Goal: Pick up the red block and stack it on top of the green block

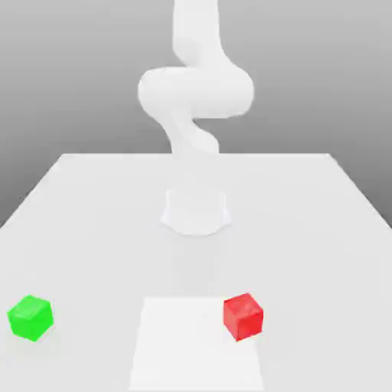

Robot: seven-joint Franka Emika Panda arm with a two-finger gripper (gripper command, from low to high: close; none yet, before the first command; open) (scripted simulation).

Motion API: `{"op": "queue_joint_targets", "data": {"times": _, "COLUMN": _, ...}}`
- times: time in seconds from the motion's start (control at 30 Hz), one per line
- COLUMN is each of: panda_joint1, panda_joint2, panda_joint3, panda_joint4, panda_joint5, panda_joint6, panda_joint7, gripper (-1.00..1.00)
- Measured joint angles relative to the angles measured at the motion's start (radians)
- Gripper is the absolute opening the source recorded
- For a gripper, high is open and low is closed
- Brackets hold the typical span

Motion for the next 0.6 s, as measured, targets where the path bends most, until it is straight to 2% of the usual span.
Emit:
{"op": "queue_joint_targets", "data": {"times": 0.4, "panda_joint1": 0.116, "panda_joint2": 0.451, "panda_joint3": 0.005, "panda_joint4": -0.261, "panda_joint5": 0.035, "panda_joint6": 0.268, "panda_joint7": -0.156, "gripper": 0.0}}
{"op": "queue_joint_targets", "data": {"times": 0.6, "panda_joint1": 0.153, "panda_joint2": 0.668, "panda_joint3": 0.03, "panda_joint4": -0.388, "panda_joint5": 0.012, "panda_joint6": 0.398, "panda_joint7": -0.204, "gripper": 0.0}}
